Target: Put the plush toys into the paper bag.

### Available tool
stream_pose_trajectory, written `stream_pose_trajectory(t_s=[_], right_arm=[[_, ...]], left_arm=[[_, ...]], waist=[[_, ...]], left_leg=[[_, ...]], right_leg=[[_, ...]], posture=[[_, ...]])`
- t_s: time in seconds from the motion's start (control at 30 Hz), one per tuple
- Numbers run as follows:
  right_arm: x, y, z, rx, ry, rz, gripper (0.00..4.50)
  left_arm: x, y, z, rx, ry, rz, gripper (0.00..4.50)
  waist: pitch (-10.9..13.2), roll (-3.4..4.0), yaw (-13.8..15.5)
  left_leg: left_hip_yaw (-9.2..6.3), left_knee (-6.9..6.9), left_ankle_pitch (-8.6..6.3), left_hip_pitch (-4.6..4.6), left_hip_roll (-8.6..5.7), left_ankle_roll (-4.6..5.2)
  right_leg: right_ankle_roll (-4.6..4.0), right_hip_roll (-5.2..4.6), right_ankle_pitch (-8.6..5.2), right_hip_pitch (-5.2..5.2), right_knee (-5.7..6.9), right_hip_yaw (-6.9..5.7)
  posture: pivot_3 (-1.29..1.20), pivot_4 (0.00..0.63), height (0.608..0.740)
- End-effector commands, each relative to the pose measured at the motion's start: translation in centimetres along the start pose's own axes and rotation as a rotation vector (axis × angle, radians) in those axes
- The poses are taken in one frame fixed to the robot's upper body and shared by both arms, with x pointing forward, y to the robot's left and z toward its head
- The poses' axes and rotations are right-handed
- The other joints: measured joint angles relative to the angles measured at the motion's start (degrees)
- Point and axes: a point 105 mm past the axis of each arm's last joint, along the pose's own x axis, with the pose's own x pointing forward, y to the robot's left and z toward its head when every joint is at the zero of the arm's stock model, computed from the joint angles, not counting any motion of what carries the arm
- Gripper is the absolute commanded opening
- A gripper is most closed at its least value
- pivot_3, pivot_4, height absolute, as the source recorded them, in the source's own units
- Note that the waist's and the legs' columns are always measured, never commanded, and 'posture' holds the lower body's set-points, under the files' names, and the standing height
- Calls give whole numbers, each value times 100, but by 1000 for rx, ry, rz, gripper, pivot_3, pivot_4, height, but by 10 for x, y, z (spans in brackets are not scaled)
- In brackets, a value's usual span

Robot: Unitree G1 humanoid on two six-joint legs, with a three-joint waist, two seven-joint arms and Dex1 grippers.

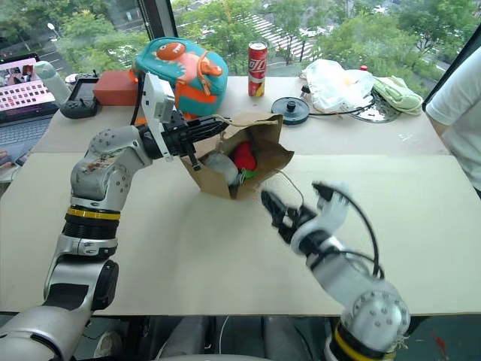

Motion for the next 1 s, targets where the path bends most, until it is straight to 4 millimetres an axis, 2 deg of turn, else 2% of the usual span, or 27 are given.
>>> stream_pose_trajectory(t_s=[0.03,0.13,0.27,0.43,0.67,0.83,0.97,1.0], right_arm=[[3,47,-11,147,47,224,4476],[14,43,-15,123,98,195,4476],[20,44,-3,147,59,206,4476],[34,19,8,158,-8,74,4476],[47,8,27,208,-117,13,4476],[50,8,44,214,-200,4,4476],[50,11,47,194,-218,11,4476],[49,12,47,183,-217,12,4228]], left_arm=[[6,-3,13,46,-35,-23,0],[7,-4,13,46,-38,-28,0],[8,-4,14,49,-41,-28,0],[6,-3,15,53,-38,-23,0],[4,-2,15,57,-36,-16,0],[3,-2,15,59,-35,-12,0],[3,-2,16,61,-36,-10,0],[3,-2,16,62,-36,-10,0]], waist=[[0,-1,-50],[0,-1,-79],[0,0,-79],[0,0,-74],[0,0,-75],[0,0,-73],[0,0,-72],[0,0,-72]], left_leg=[[2,10,0,2,-1,0],[-3,15,1,15,1,0],[-6,16,7,18,3,9],[-8,12,7,9,2,9],[-8,11,7,9,3,9],[-9,12,7,10,3,9],[-9,11,7,9,2,9],[-9,11,7,9,2,9]], right_leg=[[0,-1,0,4,-1,2],[4,4,-2,15,-2,0],[25,10,-14,17,1,0],[0,10,0,14,-4,0],[-1,10,0,11,-1,0],[-1,10,1,11,1,0],[-2,9,1,11,0,0],[-2,9,1,11,0,0]], posture=[[0,150,739],[0,150,739],[0,150,739],[0,150,739],[0,150,739],[0,150,739],[0,150,739],[0,150,739]])
